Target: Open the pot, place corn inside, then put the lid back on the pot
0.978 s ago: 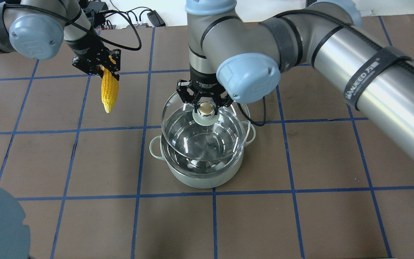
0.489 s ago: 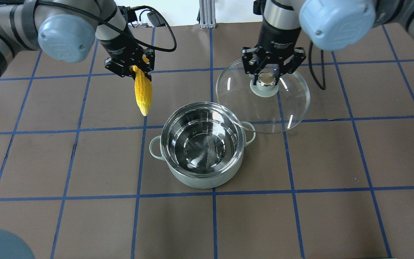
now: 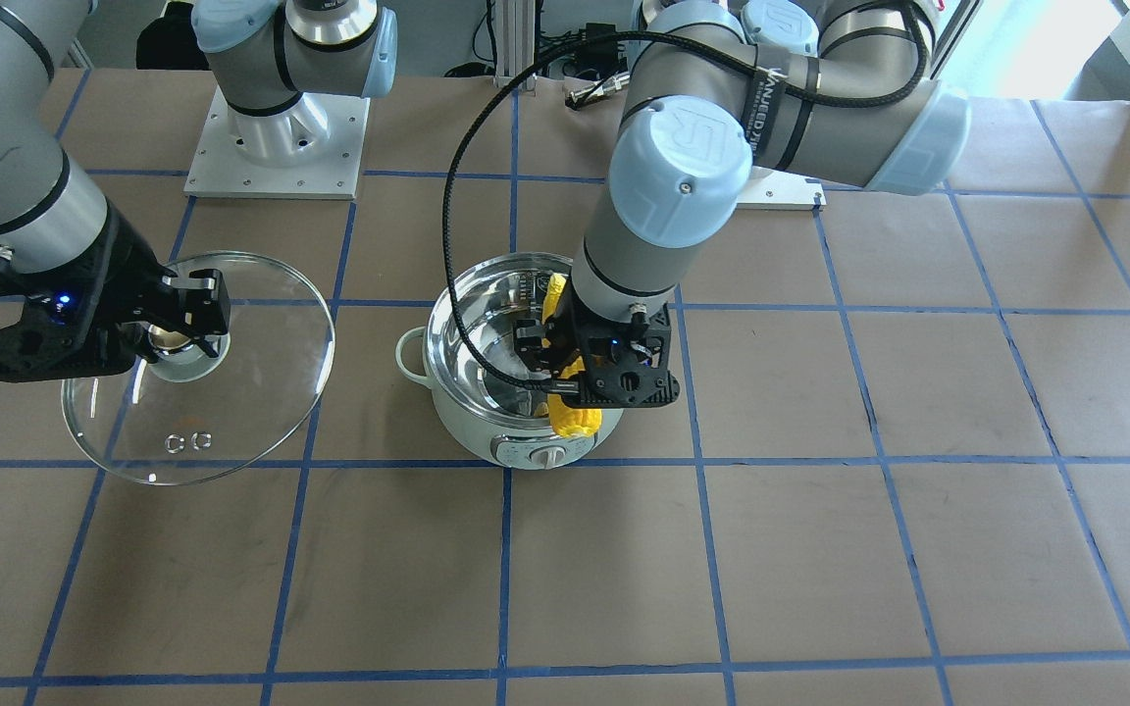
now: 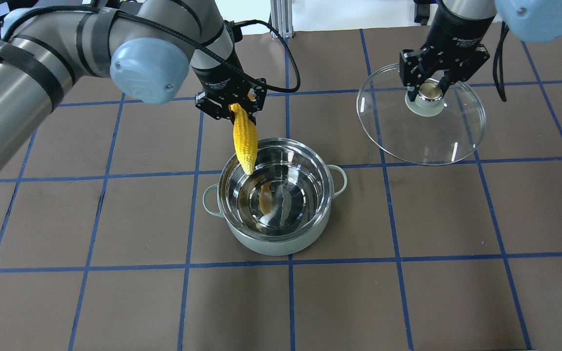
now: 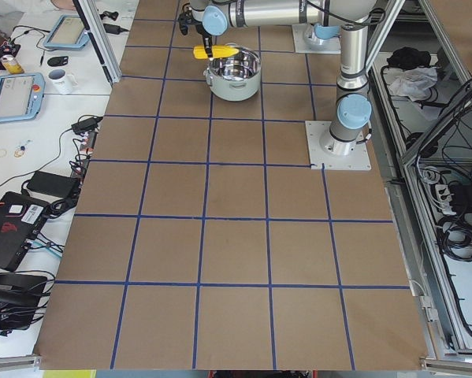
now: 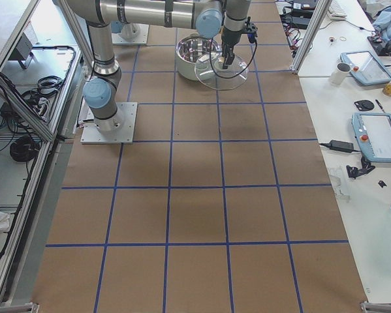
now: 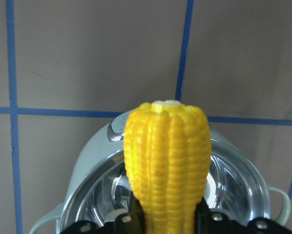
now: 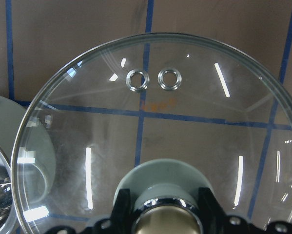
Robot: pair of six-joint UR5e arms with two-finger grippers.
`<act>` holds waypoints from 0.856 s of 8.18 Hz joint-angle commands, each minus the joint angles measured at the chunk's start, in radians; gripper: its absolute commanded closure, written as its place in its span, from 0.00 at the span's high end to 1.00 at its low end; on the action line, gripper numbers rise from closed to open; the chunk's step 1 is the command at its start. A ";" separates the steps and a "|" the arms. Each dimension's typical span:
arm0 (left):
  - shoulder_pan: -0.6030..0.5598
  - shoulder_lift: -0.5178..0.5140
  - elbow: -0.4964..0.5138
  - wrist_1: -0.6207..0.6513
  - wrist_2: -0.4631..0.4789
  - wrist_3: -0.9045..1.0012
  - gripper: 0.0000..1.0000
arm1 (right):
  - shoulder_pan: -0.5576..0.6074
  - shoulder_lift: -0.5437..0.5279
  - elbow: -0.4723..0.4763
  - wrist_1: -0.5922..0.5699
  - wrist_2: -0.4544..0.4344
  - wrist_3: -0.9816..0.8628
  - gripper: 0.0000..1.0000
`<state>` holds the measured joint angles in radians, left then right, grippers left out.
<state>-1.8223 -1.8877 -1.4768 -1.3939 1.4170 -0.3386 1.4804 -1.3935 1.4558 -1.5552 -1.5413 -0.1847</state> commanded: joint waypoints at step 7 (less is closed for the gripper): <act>-0.063 -0.031 -0.143 0.061 -0.001 -0.045 0.99 | -0.026 -0.001 0.017 0.006 -0.003 -0.039 0.00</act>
<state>-1.8866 -1.9145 -1.6214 -1.3715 1.4185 -0.3816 1.4541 -1.3943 1.4725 -1.5493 -1.5439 -0.2243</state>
